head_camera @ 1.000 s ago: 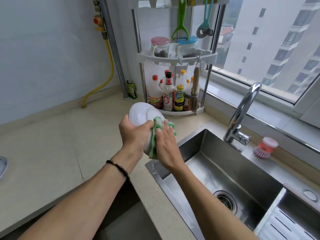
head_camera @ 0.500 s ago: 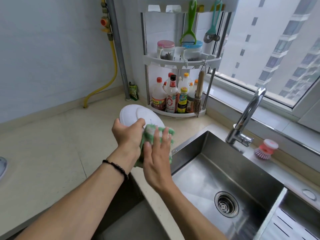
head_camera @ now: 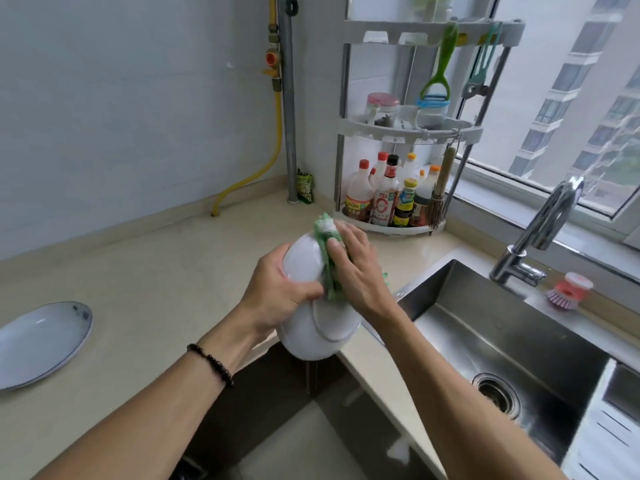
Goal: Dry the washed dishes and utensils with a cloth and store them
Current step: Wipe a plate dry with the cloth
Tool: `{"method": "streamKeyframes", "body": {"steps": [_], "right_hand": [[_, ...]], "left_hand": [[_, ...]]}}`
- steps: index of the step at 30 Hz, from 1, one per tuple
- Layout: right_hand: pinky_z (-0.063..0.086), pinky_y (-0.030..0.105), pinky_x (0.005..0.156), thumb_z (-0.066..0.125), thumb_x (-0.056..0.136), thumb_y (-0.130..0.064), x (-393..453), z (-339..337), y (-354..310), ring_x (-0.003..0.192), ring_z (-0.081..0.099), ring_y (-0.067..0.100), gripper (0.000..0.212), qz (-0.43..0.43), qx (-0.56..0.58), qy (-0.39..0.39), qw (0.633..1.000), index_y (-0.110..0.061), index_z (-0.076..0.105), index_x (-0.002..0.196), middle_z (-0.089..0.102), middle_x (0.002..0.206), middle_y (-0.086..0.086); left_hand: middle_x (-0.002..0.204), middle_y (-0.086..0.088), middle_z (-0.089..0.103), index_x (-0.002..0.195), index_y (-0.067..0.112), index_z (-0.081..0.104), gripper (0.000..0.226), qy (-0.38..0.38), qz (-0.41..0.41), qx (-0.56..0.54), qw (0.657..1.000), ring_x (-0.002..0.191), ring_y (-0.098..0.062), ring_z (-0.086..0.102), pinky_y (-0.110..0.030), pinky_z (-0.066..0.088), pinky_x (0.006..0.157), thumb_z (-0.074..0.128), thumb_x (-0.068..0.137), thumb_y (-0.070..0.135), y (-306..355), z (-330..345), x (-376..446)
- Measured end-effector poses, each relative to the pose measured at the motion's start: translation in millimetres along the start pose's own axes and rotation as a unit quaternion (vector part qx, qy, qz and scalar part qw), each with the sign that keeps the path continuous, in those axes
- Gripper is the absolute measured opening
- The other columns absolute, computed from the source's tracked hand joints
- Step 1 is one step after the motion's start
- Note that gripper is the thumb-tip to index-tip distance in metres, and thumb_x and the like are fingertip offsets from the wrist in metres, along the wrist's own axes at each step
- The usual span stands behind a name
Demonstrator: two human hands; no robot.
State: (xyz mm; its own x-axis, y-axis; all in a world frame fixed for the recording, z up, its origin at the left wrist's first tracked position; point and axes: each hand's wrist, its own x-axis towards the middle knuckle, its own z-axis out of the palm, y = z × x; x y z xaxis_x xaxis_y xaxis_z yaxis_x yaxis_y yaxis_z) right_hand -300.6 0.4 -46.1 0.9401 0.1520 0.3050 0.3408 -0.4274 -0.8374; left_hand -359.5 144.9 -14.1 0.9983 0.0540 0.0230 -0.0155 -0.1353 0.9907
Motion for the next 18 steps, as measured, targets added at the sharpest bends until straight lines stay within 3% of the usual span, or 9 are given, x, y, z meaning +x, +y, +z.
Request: {"method": "streamKeyframes", "body": {"steps": [2, 4, 6, 8, 10, 12, 13, 16, 18], "right_hand": [[0.047, 0.041, 0.096, 0.031, 0.099, -0.054, -11.1, 5.7, 2.5, 0.119, 0.054, 0.028, 0.055, 0.058, 0.078, -0.015, 0.995, -0.02, 0.06, 0.131, 0.058, 0.128, 0.01], [0.046, 0.051, 0.101, 0.029, 0.099, -0.055, -24.6, 19.7, -2.9, 0.116, 0.057, 0.032, 0.058, 0.094, 0.102, 0.0, 0.99, -0.015, 0.064, 0.121, 0.063, 0.121, 0.015], [0.022, 0.042, 0.122, 0.028, 0.098, -0.053, -49.2, 47.3, -21.3, 0.142, 0.035, 0.022, 0.053, 0.018, 0.019, -0.034, 0.999, -0.032, 0.053, 0.139, 0.046, 0.15, 0.008], [0.003, 0.03, 0.122, 0.028, 0.097, -0.054, -71.3, 68.4, -32.8, 0.15, 0.012, 0.011, 0.051, -0.043, -0.029, -0.057, 0.997, -0.044, 0.039, 0.146, 0.026, 0.163, -0.005], [0.021, 0.034, 0.118, 0.03, 0.097, -0.054, -82.3, 68.6, -32.7, 0.141, 0.032, 0.013, 0.049, -0.005, 0.022, -0.037, 0.999, -0.037, 0.052, 0.138, 0.044, 0.149, -0.002], [0.043, 0.039, 0.097, 0.031, 0.094, -0.055, -86.5, 63.4, -32.5, 0.114, 0.055, 0.023, 0.047, 0.104, 0.133, -0.035, 0.985, -0.027, 0.062, 0.116, 0.06, 0.119, 0.006], [0.044, 0.04, 0.092, 0.033, 0.094, -0.055, -91.1, 63.6, -36.5, 0.109, 0.057, 0.025, 0.046, 0.128, 0.146, -0.045, 0.98, -0.026, 0.063, 0.115, 0.061, 0.115, 0.008], [0.03, 0.034, 0.111, 0.04, 0.098, -0.047, -125.2, 78.2, -58.0, 0.134, 0.038, 0.017, 0.046, 0.026, 0.03, -0.104, 0.994, -0.028, 0.057, 0.136, 0.045, 0.145, 0.001], [0.025, 0.033, 0.114, 0.048, 0.094, -0.047, -144.4, 85.1, -68.0, 0.14, 0.031, 0.012, 0.045, 0.008, 0.05, -0.118, 0.992, -0.029, 0.061, 0.133, 0.042, 0.149, -0.004]], "left_hand": [[0.1, -0.004, 0.073, 0.105, 0.019, 0.067, 0.051, -0.017, 0.007, 0.028, 0.999, 0.092, -0.021, 0.071, -0.032, 0.06, 0.072, 0.083, 0.062, -0.005, -2.8, -19.7, -13.6], [0.101, -0.002, 0.071, 0.107, 0.018, 0.065, 0.05, -0.022, 0.006, 0.05, 0.999, 0.091, -0.018, 0.07, -0.025, 0.057, 0.068, 0.08, 0.068, -0.009, -7.0, -32.8, -28.9], [0.099, -0.005, 0.071, 0.104, 0.015, 0.065, 0.044, 0.002, -0.001, 0.044, 0.999, 0.087, -0.018, 0.07, -0.022, 0.055, 0.066, 0.078, 0.071, -0.011, -15.0, -41.0, -44.0], [0.097, -0.006, 0.073, 0.103, 0.011, 0.065, 0.041, 0.011, -0.002, 0.028, 1.0, 0.087, -0.019, 0.071, -0.024, 0.056, 0.069, 0.074, 0.072, -0.015, -21.1, -45.7, -55.0], [0.096, -0.008, 0.072, 0.102, 0.01, 0.065, 0.042, 0.006, -0.001, 0.051, 0.999, 0.086, -0.023, 0.07, -0.031, 0.058, 0.069, 0.078, 0.068, -0.009, -25.4, -52.8, -69.0], [0.098, -0.008, 0.069, 0.103, 0.012, 0.064, 0.045, -0.017, -0.005, 0.11, 0.994, 0.087, -0.024, 0.068, -0.036, 0.058, 0.069, 0.083, 0.064, -0.001, -28.5, -60.1, -90.3], [0.098, -0.006, 0.069, 0.103, 0.013, 0.064, 0.045, -0.025, -0.006, 0.129, 0.991, 0.087, -0.022, 0.067, -0.034, 0.058, 0.069, 0.084, 0.065, 0.0, -30.3, -61.6, -99.0], [0.097, 0.004, 0.072, 0.102, 0.022, 0.064, 0.045, -0.023, 0.003, 0.135, 0.991, 0.089, -0.014, 0.069, -0.026, 0.056, 0.071, 0.086, 0.065, 0.009, -36.6, -63.6, -127.1], [0.098, 0.007, 0.073, 0.103, 0.026, 0.064, 0.048, -0.021, 0.009, 0.147, 0.989, 0.091, -0.013, 0.07, -0.03, 0.057, 0.075, 0.083, 0.06, 0.024, -44.0, -66.4, -146.0]]}}
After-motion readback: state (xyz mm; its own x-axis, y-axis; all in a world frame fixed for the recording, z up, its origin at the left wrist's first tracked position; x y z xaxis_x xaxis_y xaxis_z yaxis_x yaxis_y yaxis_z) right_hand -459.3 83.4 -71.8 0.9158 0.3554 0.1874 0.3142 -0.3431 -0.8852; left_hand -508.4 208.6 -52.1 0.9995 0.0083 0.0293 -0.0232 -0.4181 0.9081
